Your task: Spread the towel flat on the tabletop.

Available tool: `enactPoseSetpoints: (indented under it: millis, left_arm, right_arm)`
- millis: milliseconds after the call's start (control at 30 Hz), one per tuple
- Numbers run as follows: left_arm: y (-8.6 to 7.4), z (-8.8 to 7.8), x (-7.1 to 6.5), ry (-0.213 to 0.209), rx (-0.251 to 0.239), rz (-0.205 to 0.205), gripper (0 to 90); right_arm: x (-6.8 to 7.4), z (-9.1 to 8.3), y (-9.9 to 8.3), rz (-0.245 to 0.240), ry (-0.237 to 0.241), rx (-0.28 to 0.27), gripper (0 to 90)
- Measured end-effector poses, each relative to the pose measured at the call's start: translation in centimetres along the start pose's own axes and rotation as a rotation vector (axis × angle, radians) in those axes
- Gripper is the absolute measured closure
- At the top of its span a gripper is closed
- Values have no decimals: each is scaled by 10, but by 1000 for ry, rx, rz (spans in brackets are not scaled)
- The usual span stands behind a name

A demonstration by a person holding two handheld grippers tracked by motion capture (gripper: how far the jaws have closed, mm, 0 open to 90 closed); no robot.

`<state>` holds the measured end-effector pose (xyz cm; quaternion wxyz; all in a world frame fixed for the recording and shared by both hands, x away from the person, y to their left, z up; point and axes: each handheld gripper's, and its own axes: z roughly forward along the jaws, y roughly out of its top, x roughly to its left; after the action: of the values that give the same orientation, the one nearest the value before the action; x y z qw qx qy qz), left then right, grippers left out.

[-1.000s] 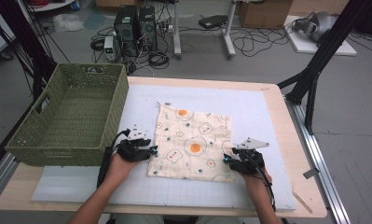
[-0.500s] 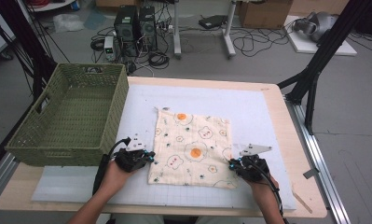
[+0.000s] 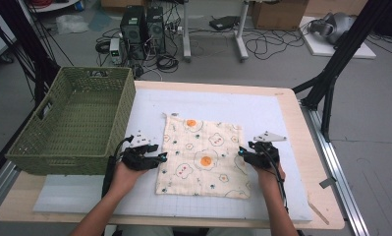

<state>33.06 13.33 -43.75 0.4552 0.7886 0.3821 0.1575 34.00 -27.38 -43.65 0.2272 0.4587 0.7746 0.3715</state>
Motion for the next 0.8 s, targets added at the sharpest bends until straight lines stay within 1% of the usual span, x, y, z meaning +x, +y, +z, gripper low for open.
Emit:
enactPoseSetpoints:
  millis: [67,100,133,167,200,233,267,300,333,367,400,433,500,533,567,633,700,800]
  left_arm:
    - [2,1,3,8,-24,-10,504]
    - [3,2,4,13,-19,-17,505]
    - [4,3,5,20,-27,-22,505]
    - [4,3,6,22,-33,-32,506]
    - [4,4,7,27,-32,-34,507]
    - [4,5,8,34,-37,-46,507]
    - [4,5,10,39,-32,-52,508]
    - [4,7,10,44,-33,-58,509]
    - [4,8,11,52,-29,-57,510]
    - [5,11,12,56,-12,-55,510]
    - [7,12,13,57,-9,-52,510]
    - [10,14,14,58,-11,-57,510]
    - [17,18,16,66,-18,-55,510]
    - [21,20,17,75,-21,-56,510]
    - [24,23,19,80,-9,-54,510]
    - [28,31,22,96,-2,-50,519]
    - [31,38,25,99,14,-61,521]
    - [33,49,25,100,43,-50,538]
  right_arm:
    - [-1,11,4,24,7,14,623]
    - [-1,16,5,25,10,28,653]
    - [-1,22,6,19,19,41,690]
    - [0,27,8,1,19,56,746]
    - [0,27,9,-13,12,56,818]
    - [0,28,11,-32,-7,69,853]
    - [0,29,13,-47,-40,82,863]
    - [-1,29,14,-70,-83,86,864]
    - [-2,30,13,-71,-104,87,863]
    - [-2,30,13,-68,-118,82,860]
    - [-1,30,13,-73,-123,79,847]
    - [1,30,13,-81,-125,77,798]
    - [3,27,13,-77,-100,62,710]
    - [4,24,14,-77,-88,50,691]
    - [5,21,13,-81,-81,31,667]
    - [6,13,13,-85,-62,0,639]
    - [7,6,11,-81,-43,-25,600]
    - [8,-6,5,-79,-27,-45,574]
